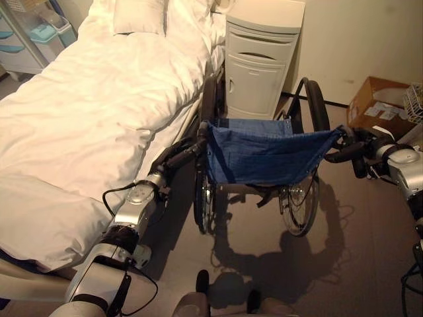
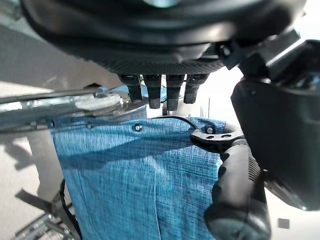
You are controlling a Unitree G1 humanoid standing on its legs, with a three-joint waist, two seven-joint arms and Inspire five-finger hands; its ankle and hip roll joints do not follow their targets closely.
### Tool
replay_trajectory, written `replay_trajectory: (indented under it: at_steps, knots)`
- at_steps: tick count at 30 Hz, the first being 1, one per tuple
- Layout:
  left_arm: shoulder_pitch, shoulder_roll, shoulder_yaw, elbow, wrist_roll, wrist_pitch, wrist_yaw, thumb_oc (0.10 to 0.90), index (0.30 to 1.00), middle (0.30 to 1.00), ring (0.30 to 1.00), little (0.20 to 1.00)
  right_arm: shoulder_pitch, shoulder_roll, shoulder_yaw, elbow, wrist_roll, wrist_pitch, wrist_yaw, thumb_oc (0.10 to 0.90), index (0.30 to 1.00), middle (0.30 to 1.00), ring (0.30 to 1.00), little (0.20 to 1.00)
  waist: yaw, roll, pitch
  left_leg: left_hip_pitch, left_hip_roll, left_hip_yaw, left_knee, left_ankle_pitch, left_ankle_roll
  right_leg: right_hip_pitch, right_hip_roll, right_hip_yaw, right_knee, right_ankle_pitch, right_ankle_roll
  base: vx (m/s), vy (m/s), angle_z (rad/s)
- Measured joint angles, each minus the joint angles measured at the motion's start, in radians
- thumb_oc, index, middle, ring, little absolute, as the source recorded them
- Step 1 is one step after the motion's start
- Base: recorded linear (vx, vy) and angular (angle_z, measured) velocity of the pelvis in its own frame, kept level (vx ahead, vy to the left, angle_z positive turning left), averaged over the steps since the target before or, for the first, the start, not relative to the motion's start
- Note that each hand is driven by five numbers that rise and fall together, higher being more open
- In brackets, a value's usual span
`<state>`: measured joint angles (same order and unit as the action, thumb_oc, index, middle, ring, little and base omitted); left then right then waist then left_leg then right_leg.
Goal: Push the wheelchair next to the bed
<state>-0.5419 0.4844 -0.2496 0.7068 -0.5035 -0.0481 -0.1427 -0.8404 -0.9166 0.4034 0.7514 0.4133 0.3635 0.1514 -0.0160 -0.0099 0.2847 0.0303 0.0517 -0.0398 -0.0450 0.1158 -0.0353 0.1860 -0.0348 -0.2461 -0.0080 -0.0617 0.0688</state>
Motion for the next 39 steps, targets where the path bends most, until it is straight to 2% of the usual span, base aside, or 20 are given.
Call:
replay_trajectory:
  at_steps: [3,8,12,19,22,25,26,29,33,35,39]
  knots:
    - [0.013,-0.003,0.014,0.015,-0.018,-0.019,-0.014,0.800,0.900,0.900,0.900,0.900,0.000,0.000,-0.004,0.000,0.035,-0.001,-0.009,0.800,0.900,0.900,0.900,0.900,-0.008,-0.002,0.001,0.006,0.000,0.003,-0.003,0.000,0.000,0.008,0.001,0.019,-0.009,-0.001,0.002,0.00,0.000,0.00]
    - [0.024,-0.003,0.025,0.031,-0.021,-0.029,-0.027,0.800,0.900,0.900,0.900,0.900,0.000,-0.027,-0.012,0.000,0.022,-0.037,-0.018,0.800,0.900,0.900,0.900,0.900,-0.015,-0.003,0.001,0.016,0.001,0.010,-0.010,-0.001,-0.001,0.018,0.001,0.022,-0.014,-0.001,0.003,0.00,0.000,-0.01]
    - [0.023,-0.004,0.028,0.040,-0.023,-0.033,-0.032,0.800,0.900,0.900,0.900,0.900,0.000,-0.052,-0.011,-0.002,-0.093,-0.057,-0.022,0.800,0.900,0.900,0.900,0.900,-0.015,-0.003,0.001,0.019,0.001,0.014,-0.011,-0.001,-0.001,0.019,0.000,0.025,-0.014,0.000,0.004,-0.01,0.001,-0.02]
    - [0.027,-0.034,0.030,0.077,-0.097,-0.057,-0.037,0.800,0.900,0.900,0.900,0.900,0.001,-0.053,-0.011,-0.009,-0.097,-0.075,-0.022,0.800,0.900,0.900,0.900,0.900,-0.018,-0.003,0.001,0.019,0.001,0.015,-0.010,-0.001,0.000,0.019,0.000,0.028,-0.014,0.000,0.005,0.00,0.000,0.00]
    - [0.051,-0.063,0.051,0.098,-0.235,-0.066,-0.085,0.800,0.900,0.900,0.900,0.900,0.034,-0.051,-0.065,-0.014,-0.082,-0.120,-0.028,0.800,0.900,0.900,0.900,0.900,-0.021,-0.004,0.000,0.019,0.001,0.016,-0.010,-0.002,0.001,0.019,0.000,0.028,-0.014,0.000,0.005,0.00,0.000,0.00]
    - [0.144,-0.100,0.152,0.165,-0.539,-0.016,-0.176,0.800,0.900,0.900,0.900,0.900,0.121,-0.050,-0.158,-0.051,-0.041,-0.165,-0.055,0.800,0.900,0.900,0.900,0.900,-0.024,-0.012,0.002,0.022,0.001,0.020,-0.008,-0.002,0.002,0.018,-0.001,0.034,-0.014,0.000,0.005,0.01,-0.008,-0.01]
    - [0.173,-0.105,0.173,0.176,-0.588,-0.007,-0.192,0.800,0.900,0.900,0.900,0.900,0.146,-0.050,-0.180,-0.065,-0.040,-0.178,-0.059,0.800,0.900,0.900,0.900,0.900,-0.023,-0.016,0.001,0.022,0.000,0.020,-0.008,-0.003,0.002,0.018,-0.002,0.039,-0.014,0.000,0.005,0.00,0.000,0.00]
    - [0.321,-0.129,0.287,0.230,-0.907,0.055,-0.341,0.800,0.900,0.900,0.900,0.900,0.250,-0.049,-0.292,-0.105,-0.006,-0.192,-0.090,0.800,0.900,0.900,0.900,0.900,-0.020,-0.040,0.012,0.024,-0.003,0.019,-0.009,-0.003,0.004,0.018,-0.009,0.052,-0.014,0.000,0.005,0.01,-0.028,0.10]
    - [0.397,-0.160,0.383,0.230,-1.126,0.083,-0.451,0.800,0.900,0.900,0.900,0.900,0.337,-0.042,-0.400,-0.116,0.037,-0.192,-0.105,0.800,0.900,0.900,0.900,0.900,-0.015,-0.068,0.012,0.022,-0.002,0.029,-0.029,0.011,0.020,0.020,-0.015,0.077,-0.015,-0.001,0.006,0.01,-0.033,0.25]
    - [0.398,-0.162,0.414,0.230,-1.181,0.090,-0.476,0.800,0.900,0.900,0.900,0.900,0.357,-0.031,-0.433,-0.119,0.095,-0.192,-0.117,0.800,0.900,0.900,0.900,0.900,-0.019,-0.082,0.012,0.024,-0.001,0.070,-0.034,0.013,0.019,0.031,-0.021,0.078,-0.028,-0.004,0.027,0.02,-0.028,0.22]
    - [0.400,-0.161,0.456,0.230,-1.224,0.103,-0.490,0.800,0.900,0.900,0.900,0.900,0.409,0.030,-0.520,-0.119,0.233,-0.198,-0.125,0.800,0.900,0.900,0.900,0.900,-0.017,-0.094,0.007,0.034,-0.004,0.078,-0.034,0.017,0.024,0.044,-0.028,0.079,-0.031,-0.006,0.032,0.01,-0.009,0.03]
